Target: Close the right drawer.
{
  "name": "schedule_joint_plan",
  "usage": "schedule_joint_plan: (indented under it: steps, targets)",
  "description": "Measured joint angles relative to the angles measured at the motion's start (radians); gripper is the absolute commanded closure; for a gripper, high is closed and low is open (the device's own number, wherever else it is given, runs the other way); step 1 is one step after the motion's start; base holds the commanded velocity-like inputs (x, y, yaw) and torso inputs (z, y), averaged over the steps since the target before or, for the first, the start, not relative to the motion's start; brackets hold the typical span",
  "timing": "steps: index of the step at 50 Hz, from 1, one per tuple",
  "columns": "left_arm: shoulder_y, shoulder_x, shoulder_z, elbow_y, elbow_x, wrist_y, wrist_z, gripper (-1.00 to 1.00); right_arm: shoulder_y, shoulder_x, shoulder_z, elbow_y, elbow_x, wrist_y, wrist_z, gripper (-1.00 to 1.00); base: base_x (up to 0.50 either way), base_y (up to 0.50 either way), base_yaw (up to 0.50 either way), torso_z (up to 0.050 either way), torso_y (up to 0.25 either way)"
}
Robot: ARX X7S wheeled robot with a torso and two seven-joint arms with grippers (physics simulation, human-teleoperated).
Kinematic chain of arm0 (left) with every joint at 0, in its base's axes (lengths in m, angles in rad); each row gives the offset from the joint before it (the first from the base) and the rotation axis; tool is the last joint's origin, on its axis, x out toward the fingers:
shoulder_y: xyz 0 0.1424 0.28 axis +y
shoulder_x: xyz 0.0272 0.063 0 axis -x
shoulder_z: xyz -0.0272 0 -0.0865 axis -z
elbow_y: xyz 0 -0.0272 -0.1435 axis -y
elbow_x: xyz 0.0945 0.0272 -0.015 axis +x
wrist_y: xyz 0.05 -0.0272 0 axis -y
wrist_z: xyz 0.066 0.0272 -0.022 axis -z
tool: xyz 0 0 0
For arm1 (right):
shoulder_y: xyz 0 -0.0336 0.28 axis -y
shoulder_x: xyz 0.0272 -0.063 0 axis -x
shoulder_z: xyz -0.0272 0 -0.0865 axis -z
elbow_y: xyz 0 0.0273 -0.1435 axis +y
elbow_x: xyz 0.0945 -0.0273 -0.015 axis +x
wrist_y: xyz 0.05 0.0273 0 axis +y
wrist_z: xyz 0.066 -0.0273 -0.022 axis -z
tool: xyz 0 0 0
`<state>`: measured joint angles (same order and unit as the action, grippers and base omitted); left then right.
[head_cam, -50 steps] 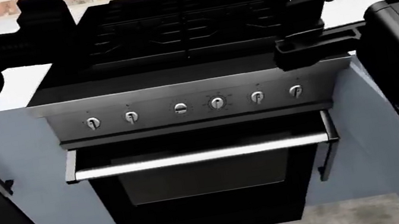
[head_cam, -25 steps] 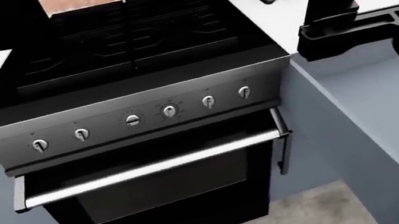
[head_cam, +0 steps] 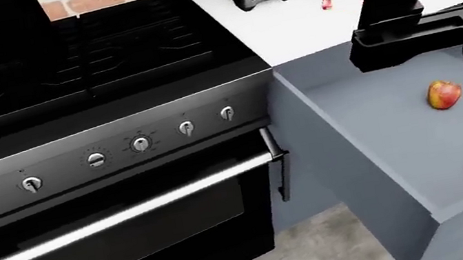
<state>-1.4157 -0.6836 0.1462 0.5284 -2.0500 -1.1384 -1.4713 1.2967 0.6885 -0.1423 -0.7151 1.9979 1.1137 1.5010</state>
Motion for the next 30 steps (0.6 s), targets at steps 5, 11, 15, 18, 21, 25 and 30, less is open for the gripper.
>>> schedule_joint_plan:
  steps: [5, 11, 15, 18, 21, 25, 30]
  targets:
    - [0.002, -0.005, 0.003, 0.002, 0.003, 0.007, 0.006, -1.00, -0.003, 0.006, -0.006, -0.004, -0.002, -0.009, -0.004, -1.00, 0.00, 0.00, -0.50, 0.000, 0.000]
    - [0.002, -0.011, 0.007, 0.003, 0.006, 0.016, 0.012, -1.00, -0.001, 0.015, -0.012, -0.006, -0.002, -0.019, -0.007, -1.00, 0.00, 0.00, -0.50, 0.000, 0.000]
    - [0.003, -0.015, 0.009, 0.003, 0.008, 0.021, 0.016, -1.00, 0.002, 0.021, -0.016, -0.008, -0.002, -0.026, -0.009, -1.00, 0.00, 0.00, -0.50, 0.000, 0.000]
    - [0.002, -0.018, 0.011, 0.003, 0.010, 0.024, 0.019, -1.00, 0.004, 0.025, -0.019, -0.009, -0.001, -0.031, -0.011, -1.00, 0.00, 0.00, -0.50, 0.000, 0.000]
    - [0.002, -0.021, 0.013, 0.004, 0.011, 0.028, 0.022, -1.00, 0.005, 0.029, -0.022, -0.011, -0.002, -0.035, -0.012, -1.00, 0.00, 0.00, -0.50, 0.000, 0.000]
    - [0.001, -0.024, 0.016, 0.004, 0.012, 0.033, 0.024, -1.00, 0.007, 0.033, -0.027, -0.012, -0.003, -0.041, -0.015, -1.00, 0.00, 0.00, -0.50, 0.000, 0.000]
    - [-0.001, -0.029, 0.019, 0.003, 0.014, 0.038, 0.028, -1.00, 0.010, 0.037, -0.034, -0.014, -0.004, -0.047, -0.017, -1.00, 0.00, 0.00, -0.50, 0.000, 0.000]
